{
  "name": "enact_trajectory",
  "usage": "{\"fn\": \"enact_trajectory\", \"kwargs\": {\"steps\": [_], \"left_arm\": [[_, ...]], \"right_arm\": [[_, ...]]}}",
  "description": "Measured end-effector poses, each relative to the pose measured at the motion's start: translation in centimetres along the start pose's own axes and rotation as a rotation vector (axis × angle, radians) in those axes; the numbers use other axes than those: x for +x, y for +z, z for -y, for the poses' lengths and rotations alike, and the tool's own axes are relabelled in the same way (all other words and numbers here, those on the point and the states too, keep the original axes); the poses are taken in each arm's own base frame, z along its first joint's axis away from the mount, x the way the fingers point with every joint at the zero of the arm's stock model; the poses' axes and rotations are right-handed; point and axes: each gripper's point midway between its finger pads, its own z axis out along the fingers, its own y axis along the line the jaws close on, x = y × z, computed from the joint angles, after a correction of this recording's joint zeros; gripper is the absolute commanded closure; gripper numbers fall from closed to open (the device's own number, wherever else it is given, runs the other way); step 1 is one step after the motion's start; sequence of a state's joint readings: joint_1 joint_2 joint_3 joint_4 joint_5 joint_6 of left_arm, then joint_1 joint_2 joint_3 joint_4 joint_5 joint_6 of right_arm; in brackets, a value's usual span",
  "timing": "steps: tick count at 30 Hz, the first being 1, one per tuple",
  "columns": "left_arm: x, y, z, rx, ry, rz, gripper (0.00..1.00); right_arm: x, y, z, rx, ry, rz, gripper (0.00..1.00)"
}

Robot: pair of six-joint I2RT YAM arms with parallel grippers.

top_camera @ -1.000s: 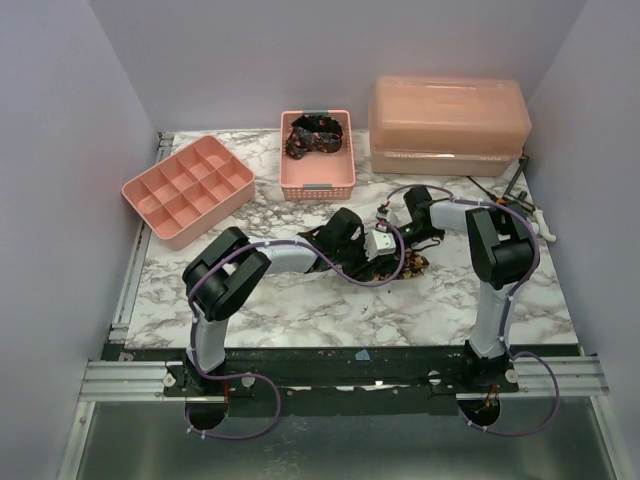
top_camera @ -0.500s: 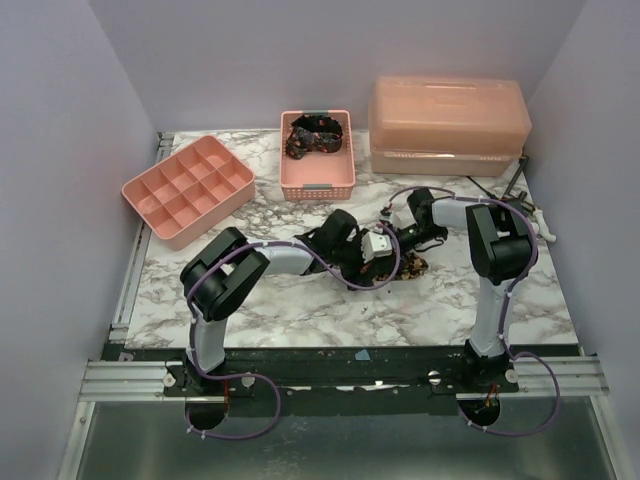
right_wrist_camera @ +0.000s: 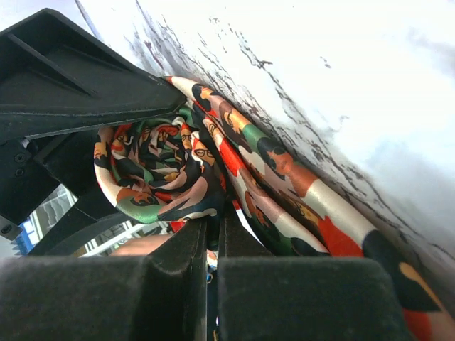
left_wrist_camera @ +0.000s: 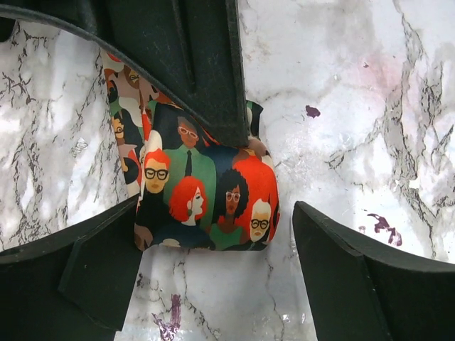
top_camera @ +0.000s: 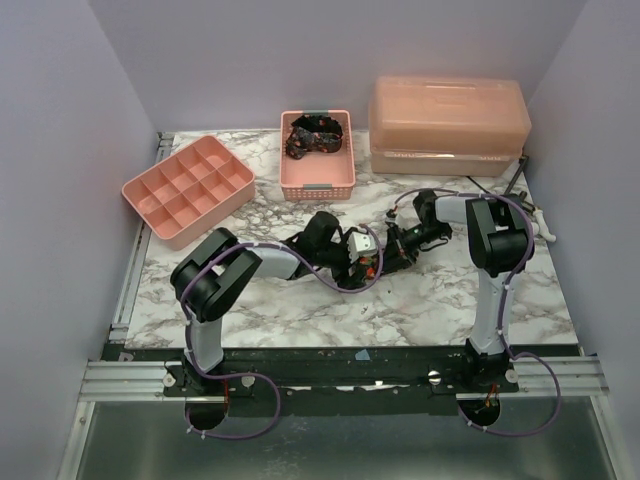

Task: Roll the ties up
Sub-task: Roll the tie at the center of the board.

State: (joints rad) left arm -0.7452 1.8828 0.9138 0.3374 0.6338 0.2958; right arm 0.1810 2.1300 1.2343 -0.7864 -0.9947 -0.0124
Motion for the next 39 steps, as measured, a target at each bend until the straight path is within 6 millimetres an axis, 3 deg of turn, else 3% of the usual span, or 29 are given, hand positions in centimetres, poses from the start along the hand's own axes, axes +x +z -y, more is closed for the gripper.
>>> {"fn": "enact_trajectory", "kwargs": {"steps": [10,14,25,28,36,39], "left_arm": [[-0.3,0.5,-0.8,-0.002,0.049,-0.011,0.28],[-0.1,1.2,-1.2,-0.01,0.083,-0.039,0.18],[-0.4,0.9,-0.7,-0.025,0.164,-0.018,0.08],[-0.4,0.8,-0.6,-0.031,0.169,-0.009,0.02],[-1.8,0.6,-0.4,-0.04,0.21,0.031,0.02],[-2.0,0.7,0.0,-0.03,0.235,0.03,0.15]], "right_arm": [[-0.2,-0.3,0.2,-0.013,-0.032,-0.04,0.99],[-0.2,-0.3,0.1,-0.014,-0.04,-0.051,0.99],[0.0,-0.4,0.3,-0.009,-0.049,-0.057,0.99],[0.0,-0.4,0.3,-0.009,-0.05,-0.057,0.99],[0.1,-0.4,0.3,-0.007,-0.053,-0.059,0.99],[0.1,-0.4,0.3,-0.008,-0.054,-0.06,1.0]]}}
